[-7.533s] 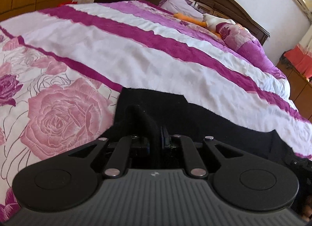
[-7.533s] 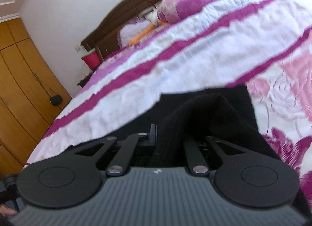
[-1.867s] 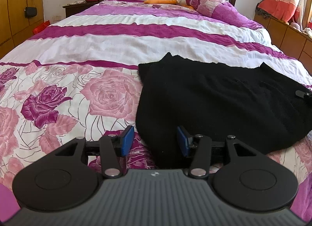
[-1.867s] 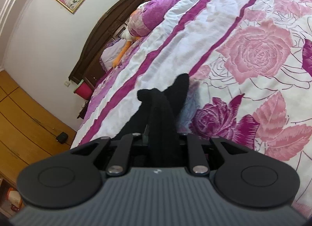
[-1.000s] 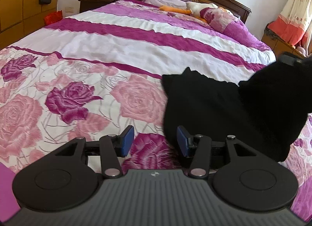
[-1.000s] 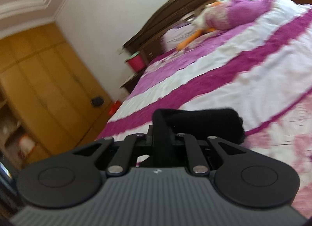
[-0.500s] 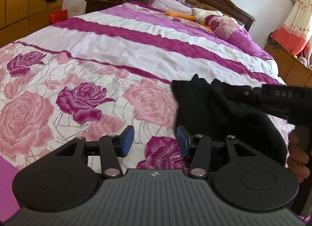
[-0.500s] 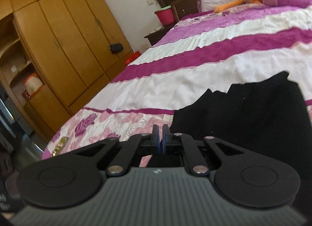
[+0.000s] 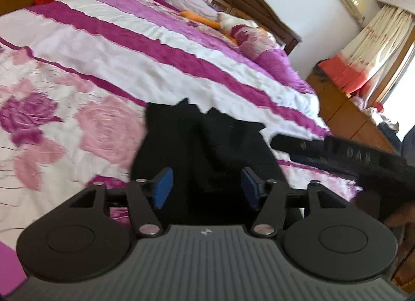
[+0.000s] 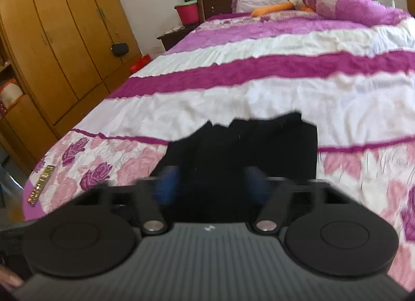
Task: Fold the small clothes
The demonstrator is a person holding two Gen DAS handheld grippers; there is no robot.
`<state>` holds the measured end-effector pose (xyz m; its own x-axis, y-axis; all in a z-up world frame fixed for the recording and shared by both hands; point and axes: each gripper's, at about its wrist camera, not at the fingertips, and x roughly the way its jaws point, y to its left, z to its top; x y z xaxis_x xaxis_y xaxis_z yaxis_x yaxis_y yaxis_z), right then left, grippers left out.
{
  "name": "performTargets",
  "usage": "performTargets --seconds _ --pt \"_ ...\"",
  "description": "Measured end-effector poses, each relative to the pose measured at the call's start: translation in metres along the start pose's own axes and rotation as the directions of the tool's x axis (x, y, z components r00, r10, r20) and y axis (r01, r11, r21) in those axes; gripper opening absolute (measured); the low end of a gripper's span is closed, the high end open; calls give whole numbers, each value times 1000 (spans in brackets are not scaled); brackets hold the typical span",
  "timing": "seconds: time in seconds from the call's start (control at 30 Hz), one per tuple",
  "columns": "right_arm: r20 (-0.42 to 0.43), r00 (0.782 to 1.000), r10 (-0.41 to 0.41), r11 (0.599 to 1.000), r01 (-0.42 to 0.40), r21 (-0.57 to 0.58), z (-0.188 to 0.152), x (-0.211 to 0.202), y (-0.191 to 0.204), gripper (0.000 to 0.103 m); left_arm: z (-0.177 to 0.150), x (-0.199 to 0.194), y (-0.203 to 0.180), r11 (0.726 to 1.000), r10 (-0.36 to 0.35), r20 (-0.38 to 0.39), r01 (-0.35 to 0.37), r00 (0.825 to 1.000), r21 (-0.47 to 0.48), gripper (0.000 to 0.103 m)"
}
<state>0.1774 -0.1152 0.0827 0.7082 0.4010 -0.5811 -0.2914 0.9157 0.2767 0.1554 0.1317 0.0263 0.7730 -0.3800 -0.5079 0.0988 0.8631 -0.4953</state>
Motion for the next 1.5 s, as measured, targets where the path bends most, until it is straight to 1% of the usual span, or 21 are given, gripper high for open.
performTargets --seconds 0.07,0.17,0.27,0.33,0.5,0.57,0.6,0.63,0.67,0.7,0.73,0.77,0.8,0.9,1.03,1.13,1.2,1.27,1.37,1.43,1.5 --pt "-24 1000 11 1000 -11 -23 10 7 4 71 -1 7 -3 1000 -5 0 5 1000 -3 66" --pt "-144 990 -6 1000 2 -26 28 32 13 71 -3 17 -2 999 -37 -16 36 999 -17 66" --pt "-259 965 -36 998 22 -56 39 64 25 70 -7 27 0 997 -64 -41 63 997 -35 66" --pt "-316 946 -67 995 38 -96 41 84 34 69 -10 33 1 996 -75 -51 73 996 -49 66" --pt "-385 910 -151 981 88 -175 37 127 48 69 -16 41 5 991 -117 -47 114 992 -70 66" --pt "-399 900 -175 977 108 -185 33 139 49 63 -16 42 4 991 -125 -44 122 991 -62 65" --pt "-397 898 -191 973 119 -199 29 144 49 51 -16 43 3 990 -131 -46 129 990 -57 65" --pt "-388 898 -209 967 132 -216 27 146 49 38 -16 45 3 988 -144 -51 142 988 -56 65" --pt "-375 900 -223 962 141 -234 24 146 49 31 -17 47 2 985 -165 -62 161 984 -57 62" --pt "-364 904 -226 959 141 -247 22 145 47 20 -18 50 1 985 -170 -73 167 983 -53 54" --pt "-358 907 -220 959 134 -250 21 144 45 18 -20 52 -2 986 -167 -80 164 983 -42 50" --pt "-351 912 -211 961 128 -244 20 141 42 14 -22 54 -4 987 -162 -85 160 983 -31 38" --pt "-343 918 -201 964 122 -236 20 137 40 13 -23 55 -6 987 -162 -83 161 983 -22 31" --pt "-289 941 -175 968 111 -223 25 120 38 12 -24 48 -9 986 -165 -53 166 985 11 24" --pt "-191 976 -107 980 72 -184 44 87 45 12 -15 26 -9 985 -167 14 166 986 38 23" --pt "-141 988 -58 981 30 -192 58 75 61 12 -5 8 -8 989 -134 81 129 988 72 23" --pt "-127 991 -33 978 6 -210 62 75 75 12 0 0 2 992 -114 103 106 988 75 23" --pt "-129 991 -23 973 -8 -232 60 83 87 12 2 -3 10 995 -77 104 69 992 71 24" --pt "-158 987 -29 968 -12 -252 47 108 100 12 -1 6 27 999 6 72 -10 997 50 24" --pt "-187 982 -30 968 -18 -252 34 126 103 13 -10 11 38 997 59 47 -61 997 51 24" --pt "-210 977 -27 967 -28 -254 21 140 103 15 -16 15 45 994 89 25 -90 996 55 25"
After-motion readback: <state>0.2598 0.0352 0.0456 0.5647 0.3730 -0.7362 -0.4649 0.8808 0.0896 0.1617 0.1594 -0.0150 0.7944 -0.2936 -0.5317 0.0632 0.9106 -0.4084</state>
